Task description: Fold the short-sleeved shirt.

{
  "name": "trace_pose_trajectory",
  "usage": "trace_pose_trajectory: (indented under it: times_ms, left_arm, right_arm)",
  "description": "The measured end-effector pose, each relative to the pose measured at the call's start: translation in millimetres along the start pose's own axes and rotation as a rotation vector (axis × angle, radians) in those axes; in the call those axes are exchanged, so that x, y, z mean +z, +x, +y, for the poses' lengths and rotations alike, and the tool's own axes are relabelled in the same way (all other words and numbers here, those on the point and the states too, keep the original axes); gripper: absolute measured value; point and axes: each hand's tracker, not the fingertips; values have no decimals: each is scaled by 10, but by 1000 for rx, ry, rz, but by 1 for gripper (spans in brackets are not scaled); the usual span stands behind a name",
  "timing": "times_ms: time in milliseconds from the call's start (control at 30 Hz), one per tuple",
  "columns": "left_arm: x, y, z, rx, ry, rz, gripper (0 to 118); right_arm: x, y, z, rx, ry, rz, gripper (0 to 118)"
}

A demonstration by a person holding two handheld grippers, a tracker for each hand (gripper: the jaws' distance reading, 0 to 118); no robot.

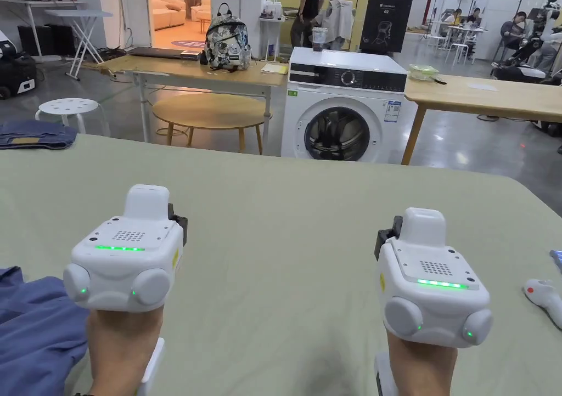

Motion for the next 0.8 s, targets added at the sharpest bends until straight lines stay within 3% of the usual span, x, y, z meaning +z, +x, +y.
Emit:
trace_pose_trajectory:
  times_ms: [267, 500, 800]
  left_arm:
    - [3, -513, -17, -40, -122, 97, 0]
    - [120, -1379, -58, 34, -185, 200, 0]
    - [38, -2692, -470, 218, -579, 183, 0]
  right_arm:
    - [-36, -363, -8, 36, -14, 50, 0]
    - [-168, -733, -108, 46, -53, 142, 0]
    - [-304, -1059, -332, 62, -101, 235, 0]
